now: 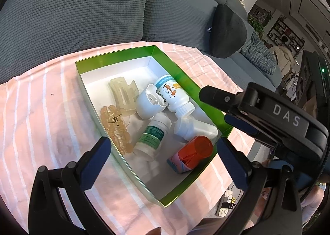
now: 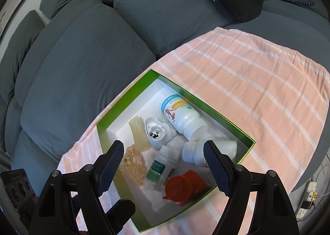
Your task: Organize rigid objects
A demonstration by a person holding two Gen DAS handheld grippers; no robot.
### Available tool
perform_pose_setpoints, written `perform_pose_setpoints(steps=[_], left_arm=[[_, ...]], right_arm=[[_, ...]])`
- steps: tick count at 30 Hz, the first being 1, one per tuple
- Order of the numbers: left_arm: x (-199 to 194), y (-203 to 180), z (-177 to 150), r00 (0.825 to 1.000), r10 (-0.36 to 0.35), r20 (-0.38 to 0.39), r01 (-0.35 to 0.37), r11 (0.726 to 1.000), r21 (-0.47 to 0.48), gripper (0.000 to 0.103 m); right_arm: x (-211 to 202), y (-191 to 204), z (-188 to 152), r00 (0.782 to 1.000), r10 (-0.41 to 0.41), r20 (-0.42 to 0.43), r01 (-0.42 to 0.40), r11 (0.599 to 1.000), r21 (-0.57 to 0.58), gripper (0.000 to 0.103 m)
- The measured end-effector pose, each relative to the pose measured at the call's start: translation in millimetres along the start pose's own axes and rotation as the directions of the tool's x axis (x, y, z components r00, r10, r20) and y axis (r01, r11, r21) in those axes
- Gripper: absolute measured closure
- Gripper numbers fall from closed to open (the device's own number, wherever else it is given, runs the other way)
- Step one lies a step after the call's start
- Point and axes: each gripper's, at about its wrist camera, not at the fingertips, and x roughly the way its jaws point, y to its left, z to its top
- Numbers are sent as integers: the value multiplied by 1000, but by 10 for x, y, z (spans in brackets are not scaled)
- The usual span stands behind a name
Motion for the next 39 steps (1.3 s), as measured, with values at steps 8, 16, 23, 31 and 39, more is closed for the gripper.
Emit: perform_pose_setpoints(steps=[8, 16, 23, 31, 39], left_arm=[[16, -8, -7, 1000, -1, -6, 1, 1000, 1, 1], [44, -31, -27, 1000, 2, -15, -2, 1000, 2, 1], [46, -30, -26, 1000, 3, -14, -3, 1000, 2, 1], [35, -16, -31, 1000, 4, -14, -4, 1000, -3, 1], [35, 16, -49, 1000, 19, -17, -19, 1000, -5, 1]], right_arm=[[-1, -14, 11, 1000, -6, -2, 6, 1000, -1, 22], [-3, -22, 20, 1000, -13, -1, 13, 1000, -3, 15], [-5, -17, 30, 1000, -17, 10, 17, 1000, -6, 14], [2, -9, 43, 1000, -17, 6, 17, 1000, -10, 14], [22, 2, 39, 1000, -19, 0, 19, 1000, -15, 14]])
